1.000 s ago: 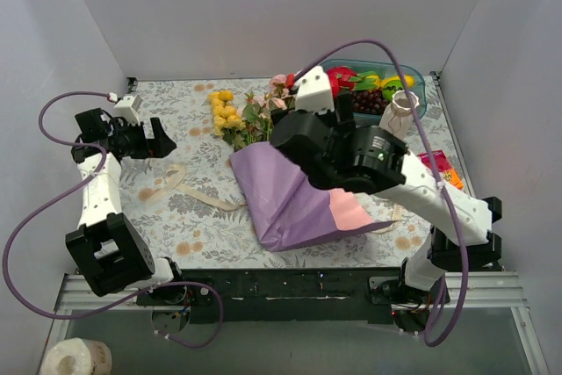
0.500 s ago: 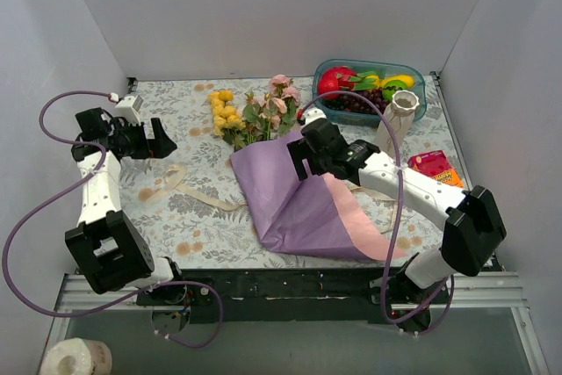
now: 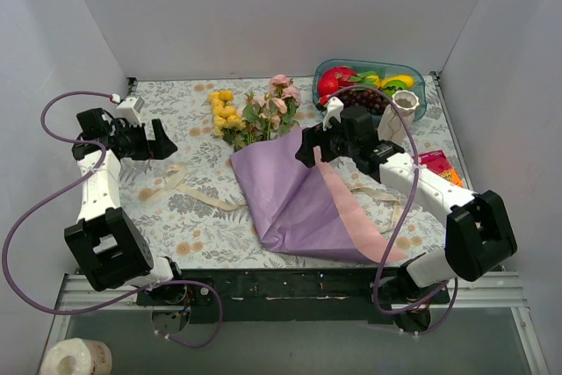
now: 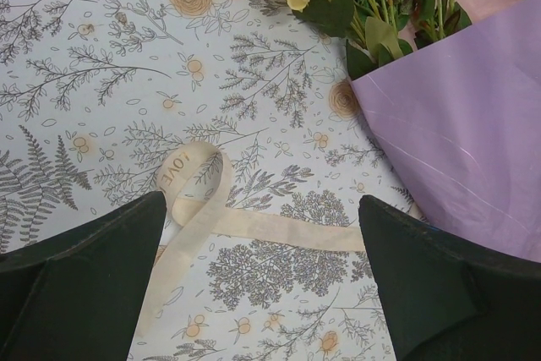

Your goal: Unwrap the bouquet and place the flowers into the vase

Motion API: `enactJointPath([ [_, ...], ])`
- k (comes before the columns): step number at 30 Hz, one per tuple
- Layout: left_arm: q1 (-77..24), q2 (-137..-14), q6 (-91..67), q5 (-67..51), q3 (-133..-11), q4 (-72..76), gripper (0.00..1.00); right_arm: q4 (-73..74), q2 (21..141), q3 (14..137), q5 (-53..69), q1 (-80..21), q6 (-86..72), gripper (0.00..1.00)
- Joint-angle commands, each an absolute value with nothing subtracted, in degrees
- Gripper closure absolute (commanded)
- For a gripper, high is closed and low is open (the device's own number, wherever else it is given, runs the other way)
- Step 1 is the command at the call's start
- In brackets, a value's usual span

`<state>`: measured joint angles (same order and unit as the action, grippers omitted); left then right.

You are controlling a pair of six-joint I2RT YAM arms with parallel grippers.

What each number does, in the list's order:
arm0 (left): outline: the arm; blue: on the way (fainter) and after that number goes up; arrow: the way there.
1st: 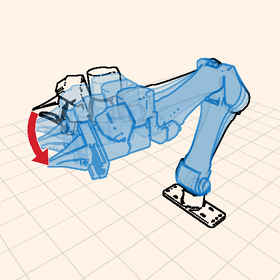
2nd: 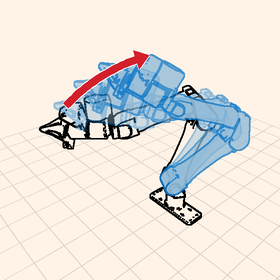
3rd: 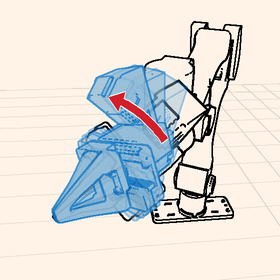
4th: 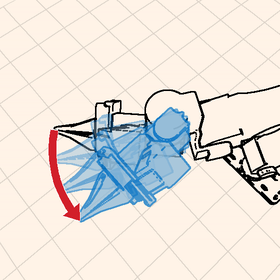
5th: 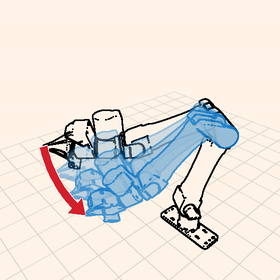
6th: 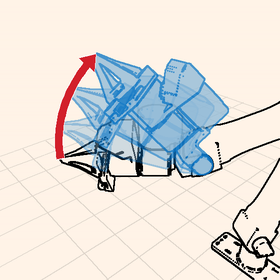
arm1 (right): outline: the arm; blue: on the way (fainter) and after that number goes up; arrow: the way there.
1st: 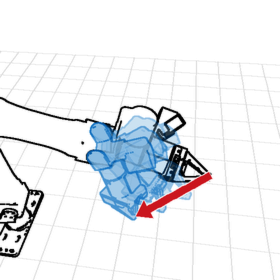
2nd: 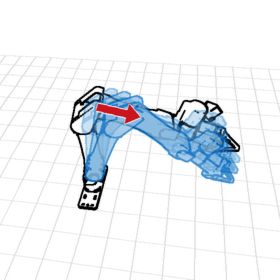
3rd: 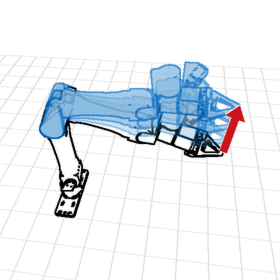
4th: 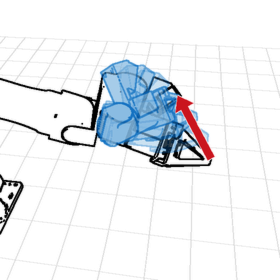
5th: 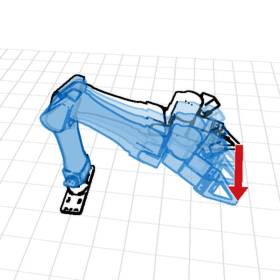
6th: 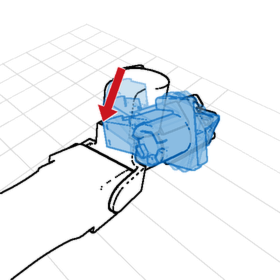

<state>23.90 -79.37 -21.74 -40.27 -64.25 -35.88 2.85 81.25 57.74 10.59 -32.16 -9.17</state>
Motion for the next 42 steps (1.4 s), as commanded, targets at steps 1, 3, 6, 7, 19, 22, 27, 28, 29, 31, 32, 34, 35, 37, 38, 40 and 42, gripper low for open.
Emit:
enactJointPath([
  [1,24.3,-78.8,-20.4,-40.3,-66.5,-36.6,0.02,-3.2,84.5,57.7,17.5,-30.4,-6.9,0.04],
  [3,24.3,-78.8,-20.1,-40.3,-66.5,-36.7,0.02,-4.8,85.7,57.3,17.9,-30.1,-6.6,0.04],
  [6,24.2,-78.8,-19.6,-39.7,-66.5,-37.0,0.02,-5.5,87.4,57.7,17.6,-29.5,-6.1,0.05],
  [7,24.3,-78.8,-19.5,-39.5,-66.5,-37.1,0.02,-5.9,87.8,57.7,17.5,-29.4,-6.1,0.05],
  [19,24.3,-78.7,-19.3,-38.8,-65.7,-36.7,0.02,-10.3,94.7,57.7,25.0,-28.9,-8.6,0.14],
  [22,24.3,-78.7,-19.5,-38.8,-65.3,-36.4,0.02,-11.3,93.8,57.4,26.0,-28.9,-8.9,0.16],
  [27,24.3,-78.6,-19.7,-39.1,-65.0,-36.4,0.02,-9.4,92.4,58.6,22.9,-28.9,-7.4,0.14],
  [28,24.3,-78.5,-19.7,-39.1,-65.0,-36.4,0.02,-9.0,92.3,58.8,21.9,-29.0,-6.5,0.13],
  [29,24.3,-78.4,-19.7,-39.3,-65.0,-36.4,0.02,-8.0,92.2,58.9,20.9,-29.0,-6.1,0.12],
  [31,24.3,-78.1,-19.5,-39.1,-64.5,-36.5,0.02,-7.6,92.2,58.8,17.9,-28.8,-5.2,0.12],
  [32,24.3,-78.0,-19.4,-39.1,-64.3,-36.5,0.02,-7.6,91.8,58.6,16.9,-28.8,-5.1,0.11],
  [34,24.3,-77.9,-19.4,-39.1,-64.1,-36.7,0.02,-8.0,91.3,57.8,14.5,-28.5,-5.2,0.11],
  [35,24.3,-77.8,-19.2,-39.1,-63.9,-36.7,0.02,-8.9,90.6,57.5,13.9,-28.4,-5.4,0.10],
  [37,24.3,-77.8,-19.2,-39.0,-63.7,-36.7,0.02,-9.4,90.2,57.2,12.7,-28.1,-5.3,0.10],
  [38,24.3,-77.8,-19.2,-39.0,-63.5,-36.7,0.02,-9.3,90.3,57.3,12.5,-28.1,-5.2,0.09],
  [40,24.3,-77.9,-19.2,-39.2,-63.5,-36.7,0.02,-9.3,90.7,57.7,12.9,-27.7,-5.4,0.09],
  [42,24.3,-78.0,-19.2,-39.4,-63.5,-36.7,0.02,-9.4,91.9,57.8,14.1,-27.4,-5.5,0.09],
])
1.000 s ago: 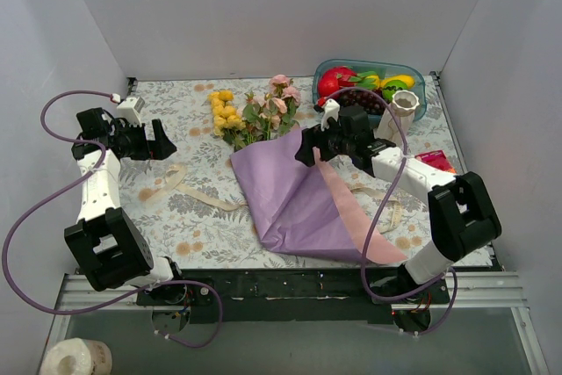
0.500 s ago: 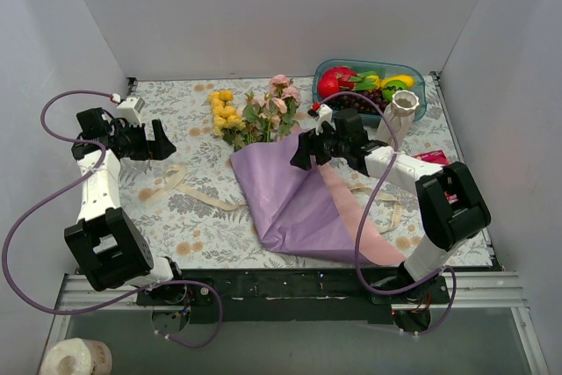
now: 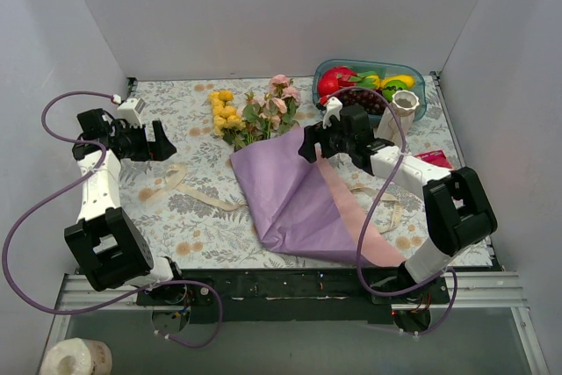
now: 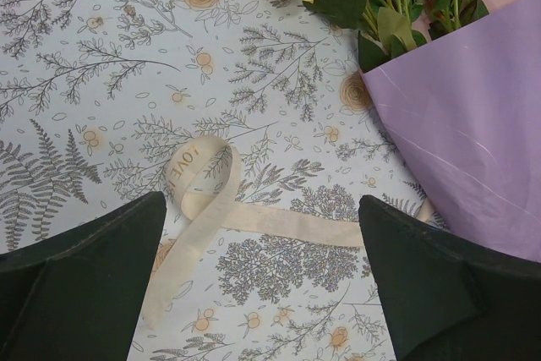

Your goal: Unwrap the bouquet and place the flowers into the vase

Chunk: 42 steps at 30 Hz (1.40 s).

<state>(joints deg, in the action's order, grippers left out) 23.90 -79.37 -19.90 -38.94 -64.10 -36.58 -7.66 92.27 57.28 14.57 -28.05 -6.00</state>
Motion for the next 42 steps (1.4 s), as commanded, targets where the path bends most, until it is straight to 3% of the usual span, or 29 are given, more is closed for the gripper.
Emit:
enactJointPath([
  [1,24.3,-78.0,-19.3,-39.4,-63.6,-36.7,0.02,-9.6,92.4,57.9,14.7,-27.4,-6.0,0.09],
  [13,24.3,-78.4,-19.7,-39.5,-64.2,-36.7,0.02,-11.9,96.2,60.2,27.8,-26.9,-9.6,0.18],
  [20,24.3,-77.9,-20.2,-39.7,-64.2,-36.6,0.02,-9.4,94.5,63.6,32.4,-26.6,-9.3,0.46],
  [28,24.3,-77.8,-21.1,-39.8,-65.0,-36.0,0.02,-6.2,90.1,66.4,34.5,-27.9,-9.9,0.47],
  [31,24.3,-77.7,-21.4,-40.3,-65.7,-36.0,0.02,-4.8,90.0,67.1,34.6,-28.6,-9.8,0.56],
  [33,24.3,-77.5,-21.4,-40.3,-65.6,-36.0,0.02,-4.0,90.1,68.5,34.4,-30.1,-9.5,0.68],
  [34,24.3,-77.4,-21.4,-40.3,-65.5,-35.9,0.02,-2.7,90.3,69.2,33.8,-31.0,-9.1,0.77],
  [35,24.3,-77.3,-21.4,-40.3,-65.5,-36.0,0.02,-1.8,90.4,70.4,32.1,-33.0,-8.4,0.93],
  [36,24.3,-77.3,-21.4,-40.3,-65.4,-35.9,0.02,-0.5,90.9,73.1,31.1,-34.1,-7.3,0.99],
  [42,24.3,-76.1,-22.1,-39.4,-65.7,-35.6,0.02,8.6,95.5,81.5,27.3,-40.4,-5.7,0.99],
])
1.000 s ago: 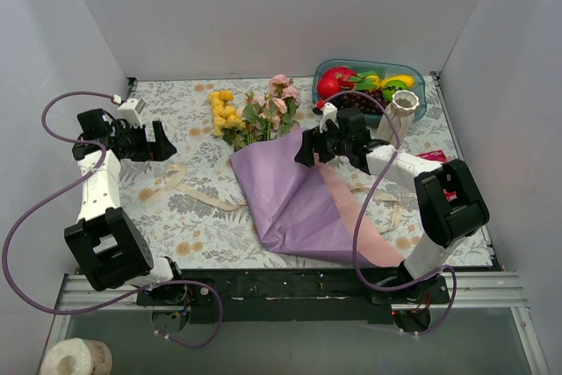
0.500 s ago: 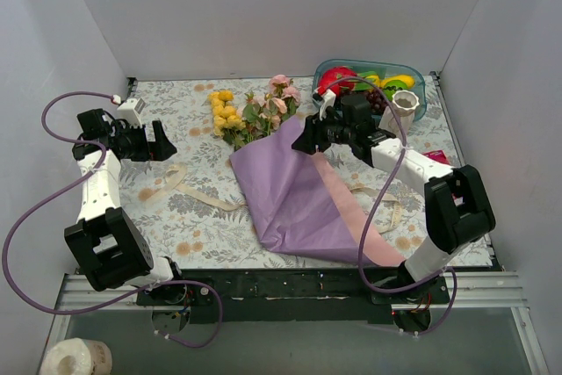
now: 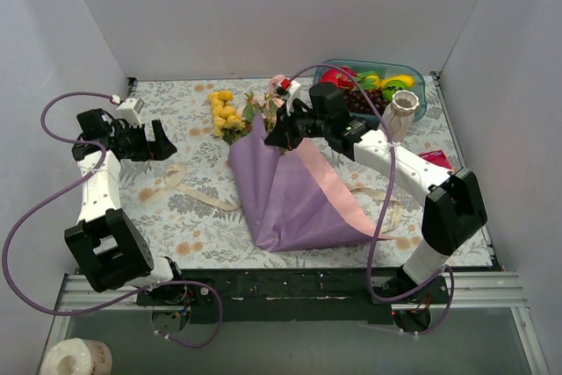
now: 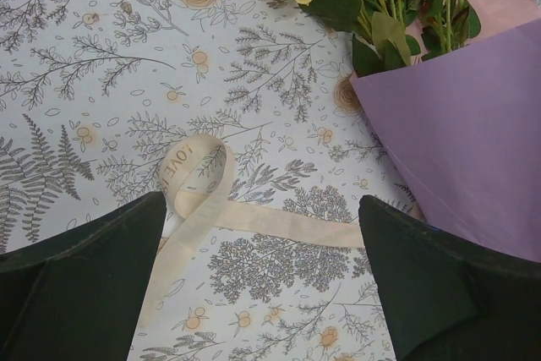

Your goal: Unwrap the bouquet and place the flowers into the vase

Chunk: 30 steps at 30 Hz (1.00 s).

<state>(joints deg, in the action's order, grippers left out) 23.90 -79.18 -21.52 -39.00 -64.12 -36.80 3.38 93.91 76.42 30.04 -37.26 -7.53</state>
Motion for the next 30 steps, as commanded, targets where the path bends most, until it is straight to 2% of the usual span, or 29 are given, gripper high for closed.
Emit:
enactJointPath([
  [1,24.4,-75.9,-22.2,-39.8,-66.0,-35.6,0.02,9.3,96.4,83.0,26.5,-41.3,-5.5,0.99],
  [7,30.9,-78.9,-27.4,-47.5,-72.2,-37.8,0.02,13.3,99.2,89.5,23.2,-47.8,-4.7,0.99],
  [11,40.4,-83.0,-35.1,-55.0,-78.7,-36.5,0.02,17.2,102.2,99.3,19.6,-54.9,-3.9,0.99],
  [13,41.7,-85.6,-35.8,-58.2,-82.5,-38.7,0.02,19.9,105.2,103.0,17.1,-57.7,-3.9,0.99],
  [18,42.4,-84.9,-34.0,-57.5,-81.7,-39.2,0.02,28.0,113.1,118.3,7.1,-67.2,-4.8,0.99],
  [25,42.4,-83.4,-30.6,-56.0,-80.9,-40.3,0.02,27.7,120.4,119.0,3.9,-73.0,-8.6,0.96],
  [26,42.3,-83.2,-30.4,-55.6,-81.0,-40.3,0.02,27.4,120.8,118.4,4.1,-73.2,-9.0,0.78],
  [28,42.4,-82.9,-30.1,-55.2,-81.3,-40.3,0.02,27.1,122.6,118.5,4.2,-73.3,-9.8,0.57],
  [29,42.4,-82.9,-30.2,-54.9,-81.4,-40.3,0.02,27.0,123.2,119.0,4.1,-73.2,-9.8,0.39],
  [30,42.5,-82.8,-30.2,-55.1,-82.2,-40.9,0.02,28.0,123.8,119.8,3.1,-73.1,-9.8,0.27],
])
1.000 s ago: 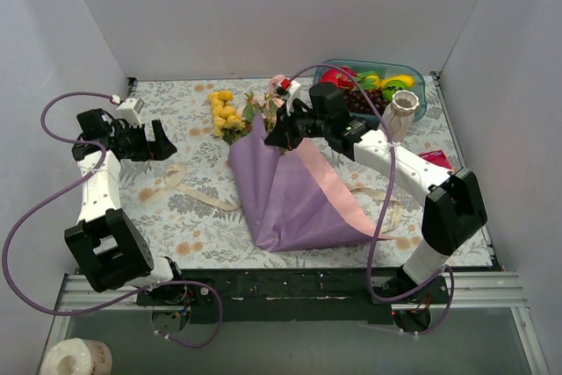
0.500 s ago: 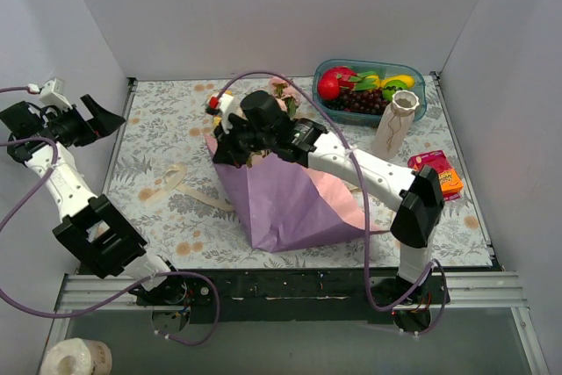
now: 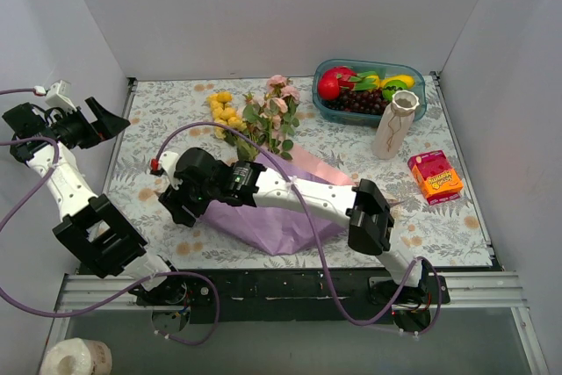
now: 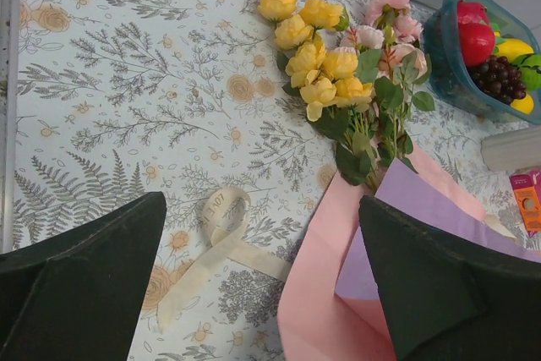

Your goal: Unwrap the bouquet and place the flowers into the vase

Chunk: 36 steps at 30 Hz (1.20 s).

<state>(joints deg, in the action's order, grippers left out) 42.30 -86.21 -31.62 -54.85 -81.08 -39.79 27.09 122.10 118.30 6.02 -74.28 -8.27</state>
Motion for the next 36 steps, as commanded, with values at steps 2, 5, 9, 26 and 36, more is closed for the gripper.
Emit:
enactJointPath([
  [2,42.4,-82.7,-30.3,-55.5,-83.1,-41.6,0.02,29.7,125.6,123.3,2.0,-72.6,-9.4,0.11],
  [5,42.5,-82.2,-30.6,-55.9,-84.3,-41.4,0.02,33.9,125.3,126.0,0.4,-71.6,-8.9,0.08],
  [9,42.5,-82.5,-29.5,-55.5,-84.7,-41.8,0.02,33.2,117.5,120.4,-5.5,-70.9,-7.0,0.07],
  [26,42.5,-83.2,-27.2,-55.0,-81.7,-41.7,0.02,28.0,101.6,86.6,19.4,-38.3,1.7,0.03],
  [36,42.5,-83.2,-24.6,-54.1,-80.2,-42.8,0.02,20.6,110.3,84.6,25.3,-32.7,3.1,0.08],
])
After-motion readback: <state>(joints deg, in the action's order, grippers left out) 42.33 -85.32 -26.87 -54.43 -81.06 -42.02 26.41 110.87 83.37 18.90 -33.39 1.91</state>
